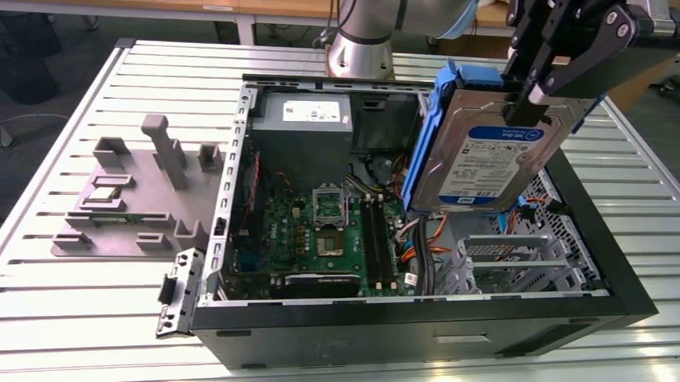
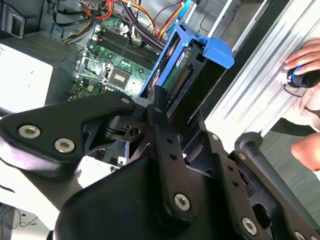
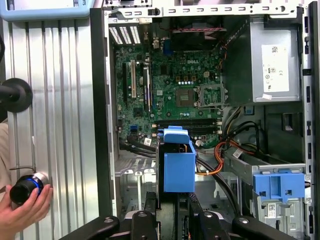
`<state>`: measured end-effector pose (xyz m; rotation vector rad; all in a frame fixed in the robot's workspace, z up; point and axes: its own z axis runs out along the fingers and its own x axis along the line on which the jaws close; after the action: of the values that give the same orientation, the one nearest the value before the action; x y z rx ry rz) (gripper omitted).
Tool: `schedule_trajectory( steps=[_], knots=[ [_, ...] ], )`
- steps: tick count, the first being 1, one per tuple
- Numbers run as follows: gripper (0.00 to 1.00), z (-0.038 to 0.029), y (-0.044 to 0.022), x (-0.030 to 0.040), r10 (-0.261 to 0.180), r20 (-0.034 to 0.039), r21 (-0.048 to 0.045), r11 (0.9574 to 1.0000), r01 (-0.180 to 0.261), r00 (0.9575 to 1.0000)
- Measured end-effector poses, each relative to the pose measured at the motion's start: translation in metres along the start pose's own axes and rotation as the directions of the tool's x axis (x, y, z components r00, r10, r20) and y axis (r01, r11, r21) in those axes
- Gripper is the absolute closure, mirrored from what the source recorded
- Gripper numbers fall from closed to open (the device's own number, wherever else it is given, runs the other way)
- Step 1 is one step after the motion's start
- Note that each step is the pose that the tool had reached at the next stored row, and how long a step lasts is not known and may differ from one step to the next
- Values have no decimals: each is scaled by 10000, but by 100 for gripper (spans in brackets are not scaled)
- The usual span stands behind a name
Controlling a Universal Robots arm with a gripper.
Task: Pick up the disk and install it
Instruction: 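Insert the disk into the insertion slot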
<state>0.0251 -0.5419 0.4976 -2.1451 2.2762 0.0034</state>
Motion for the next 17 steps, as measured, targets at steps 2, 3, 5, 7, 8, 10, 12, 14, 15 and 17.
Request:
schedule_trajectory(
  steps=[2,3,5,7,8,10,12,14,15,17],
  knots=[
    [65,-2,0,0,0,1,0,10000,0,10000],
    [65,-2,0,0,0,2,0,10000,0,10000],
    [65,-4,0,0,0,0,0,10000,0,10000],
    [65,-4,0,0,0,-4,1,10000,0,10000],
    [65,-5,0,1,0,-9,0,10000,0,10000],
    [65,-4,0,3,0,-18,1,10000,0,10000],
    [65,0,-12,7,-1,-21,1,10000,1,10000],
    [65,1,-50,10,3,-30,2,10000,-3,10000],
    [65,1,-72,11,4,-35,2,10000,-4,10000],
    [65,3,-115,18,6,-40,3,10000,-6,10000]
  ],
)
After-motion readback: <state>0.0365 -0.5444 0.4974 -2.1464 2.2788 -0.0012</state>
